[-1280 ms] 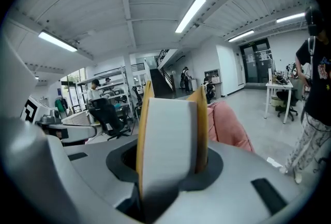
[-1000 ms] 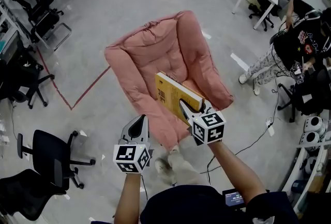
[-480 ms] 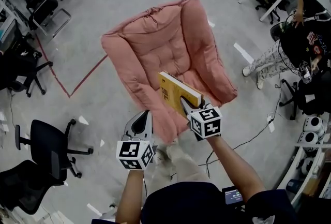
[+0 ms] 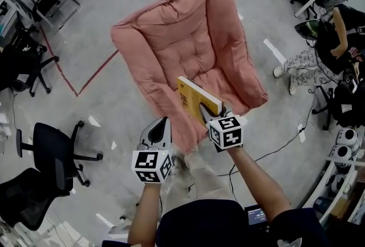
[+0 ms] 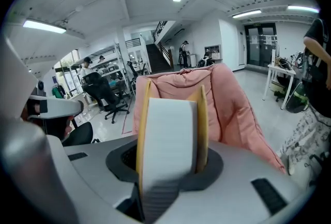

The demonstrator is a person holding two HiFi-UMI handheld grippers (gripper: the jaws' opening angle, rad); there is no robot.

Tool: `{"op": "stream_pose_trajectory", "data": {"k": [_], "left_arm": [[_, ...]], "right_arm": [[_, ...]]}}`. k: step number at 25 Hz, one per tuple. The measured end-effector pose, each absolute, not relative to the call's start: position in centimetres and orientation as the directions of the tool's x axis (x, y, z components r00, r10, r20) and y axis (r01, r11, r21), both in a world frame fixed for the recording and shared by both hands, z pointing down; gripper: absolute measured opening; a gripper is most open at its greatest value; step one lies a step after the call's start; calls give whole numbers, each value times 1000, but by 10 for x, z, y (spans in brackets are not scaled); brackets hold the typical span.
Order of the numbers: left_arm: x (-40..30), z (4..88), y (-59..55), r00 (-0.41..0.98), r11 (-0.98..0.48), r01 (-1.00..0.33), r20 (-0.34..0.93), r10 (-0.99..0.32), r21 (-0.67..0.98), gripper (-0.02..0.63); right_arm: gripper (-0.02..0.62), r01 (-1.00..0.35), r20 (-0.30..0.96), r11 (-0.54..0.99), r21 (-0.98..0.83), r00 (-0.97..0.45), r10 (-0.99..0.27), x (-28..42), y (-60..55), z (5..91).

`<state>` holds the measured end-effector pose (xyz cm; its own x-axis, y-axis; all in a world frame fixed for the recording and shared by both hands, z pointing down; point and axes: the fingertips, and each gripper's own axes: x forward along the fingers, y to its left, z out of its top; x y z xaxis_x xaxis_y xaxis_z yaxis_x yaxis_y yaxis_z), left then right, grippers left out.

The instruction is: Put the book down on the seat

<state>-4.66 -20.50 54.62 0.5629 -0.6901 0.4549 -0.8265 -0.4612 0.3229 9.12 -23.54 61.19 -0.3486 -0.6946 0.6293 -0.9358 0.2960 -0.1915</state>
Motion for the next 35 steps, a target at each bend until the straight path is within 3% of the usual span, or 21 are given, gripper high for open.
{"op": "stream_pose_trajectory", "data": {"k": [35], "left_arm": [[-32, 622, -203, 567, -446, -823, 554, -610, 351, 5]], "right_arm": [[153, -935, 800, 350, -64, -257, -541, 69, -229, 747]]}}
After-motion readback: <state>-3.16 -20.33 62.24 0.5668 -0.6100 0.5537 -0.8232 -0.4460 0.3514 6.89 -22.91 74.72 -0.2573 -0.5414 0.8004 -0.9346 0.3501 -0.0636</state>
